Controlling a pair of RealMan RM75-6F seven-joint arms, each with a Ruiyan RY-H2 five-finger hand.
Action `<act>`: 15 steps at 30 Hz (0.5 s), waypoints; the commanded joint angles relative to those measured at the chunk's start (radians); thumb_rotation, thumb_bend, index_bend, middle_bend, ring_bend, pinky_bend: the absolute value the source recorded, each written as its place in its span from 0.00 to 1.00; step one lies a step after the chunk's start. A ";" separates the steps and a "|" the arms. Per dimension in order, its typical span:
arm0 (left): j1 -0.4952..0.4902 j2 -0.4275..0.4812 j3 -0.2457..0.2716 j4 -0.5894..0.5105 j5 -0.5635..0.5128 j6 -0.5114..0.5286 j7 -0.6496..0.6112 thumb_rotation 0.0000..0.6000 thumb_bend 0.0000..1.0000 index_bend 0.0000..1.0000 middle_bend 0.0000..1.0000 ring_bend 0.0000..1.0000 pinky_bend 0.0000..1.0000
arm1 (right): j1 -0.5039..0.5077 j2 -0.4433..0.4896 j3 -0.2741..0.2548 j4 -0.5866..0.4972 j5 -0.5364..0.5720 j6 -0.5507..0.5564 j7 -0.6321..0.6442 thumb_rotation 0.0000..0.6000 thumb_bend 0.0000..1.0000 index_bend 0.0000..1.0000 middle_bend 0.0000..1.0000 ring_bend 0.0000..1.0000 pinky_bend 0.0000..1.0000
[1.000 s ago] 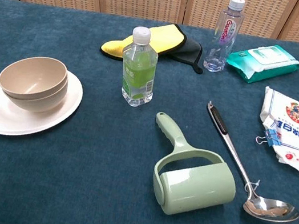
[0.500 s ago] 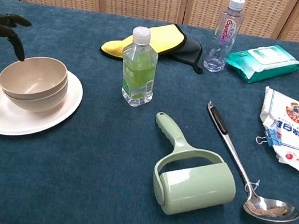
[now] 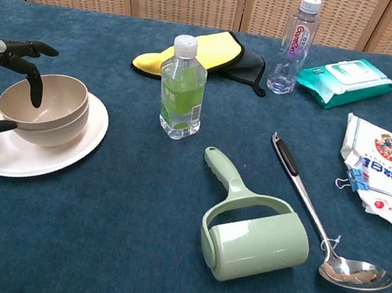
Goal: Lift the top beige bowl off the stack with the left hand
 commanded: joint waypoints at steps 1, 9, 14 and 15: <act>-0.001 -0.003 0.004 0.006 -0.004 0.001 0.000 1.00 0.32 0.47 0.00 0.00 0.00 | 0.000 0.000 0.000 0.000 0.000 0.000 0.000 1.00 0.00 0.29 0.00 0.00 0.00; -0.006 -0.012 0.007 0.021 -0.015 -0.005 -0.008 1.00 0.35 0.49 0.00 0.00 0.00 | -0.001 -0.002 0.003 0.000 0.002 0.003 -0.001 1.00 0.00 0.29 0.00 0.00 0.00; -0.010 -0.019 0.009 0.029 -0.021 -0.008 -0.011 1.00 0.37 0.58 0.00 0.00 0.00 | -0.001 -0.004 0.006 0.002 0.006 0.003 -0.002 1.00 0.00 0.29 0.00 0.00 0.00; -0.010 -0.019 0.010 0.029 -0.022 -0.007 -0.010 1.00 0.37 0.59 0.00 0.00 0.00 | -0.001 -0.004 0.006 0.002 0.006 0.003 -0.002 1.00 0.00 0.29 0.00 0.00 0.00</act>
